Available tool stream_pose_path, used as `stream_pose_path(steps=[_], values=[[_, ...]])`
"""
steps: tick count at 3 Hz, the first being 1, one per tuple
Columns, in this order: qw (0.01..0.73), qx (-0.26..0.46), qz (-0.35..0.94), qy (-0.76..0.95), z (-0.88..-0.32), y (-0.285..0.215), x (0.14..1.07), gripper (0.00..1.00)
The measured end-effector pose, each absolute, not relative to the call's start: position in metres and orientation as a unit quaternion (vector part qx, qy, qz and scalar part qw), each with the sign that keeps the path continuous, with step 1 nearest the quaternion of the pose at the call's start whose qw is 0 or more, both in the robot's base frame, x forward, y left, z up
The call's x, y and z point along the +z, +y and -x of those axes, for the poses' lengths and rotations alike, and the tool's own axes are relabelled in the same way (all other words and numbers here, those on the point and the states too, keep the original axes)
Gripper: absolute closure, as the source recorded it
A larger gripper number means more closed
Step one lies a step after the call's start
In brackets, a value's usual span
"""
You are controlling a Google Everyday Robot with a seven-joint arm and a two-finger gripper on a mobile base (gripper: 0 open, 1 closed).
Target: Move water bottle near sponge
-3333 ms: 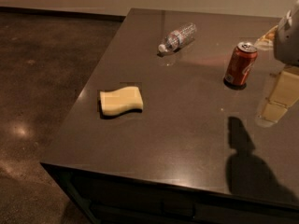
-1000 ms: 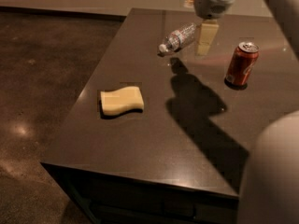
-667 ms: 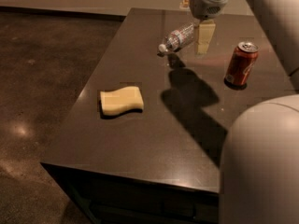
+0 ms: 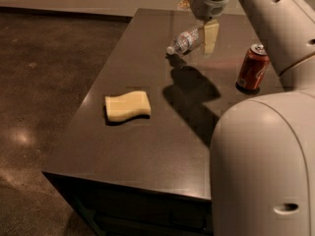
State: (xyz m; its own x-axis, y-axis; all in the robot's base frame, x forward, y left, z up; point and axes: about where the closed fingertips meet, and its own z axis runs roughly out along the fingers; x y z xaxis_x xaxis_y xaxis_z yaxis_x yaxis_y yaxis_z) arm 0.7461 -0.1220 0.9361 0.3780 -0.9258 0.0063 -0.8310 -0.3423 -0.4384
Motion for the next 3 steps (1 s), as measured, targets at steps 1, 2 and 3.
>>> stream_pose_path(steps=[1, 2, 3], values=[[0.170, -0.136, 0.847, 0.485, -0.7550, -0.1106, 0.9293, 0.00], [0.170, -0.136, 0.847, 0.484, -0.7552, -0.1104, 0.9291, 0.00], [0.155, -0.146, 0.860, 0.463, -0.7642, -0.1084, 0.9204, 0.00]])
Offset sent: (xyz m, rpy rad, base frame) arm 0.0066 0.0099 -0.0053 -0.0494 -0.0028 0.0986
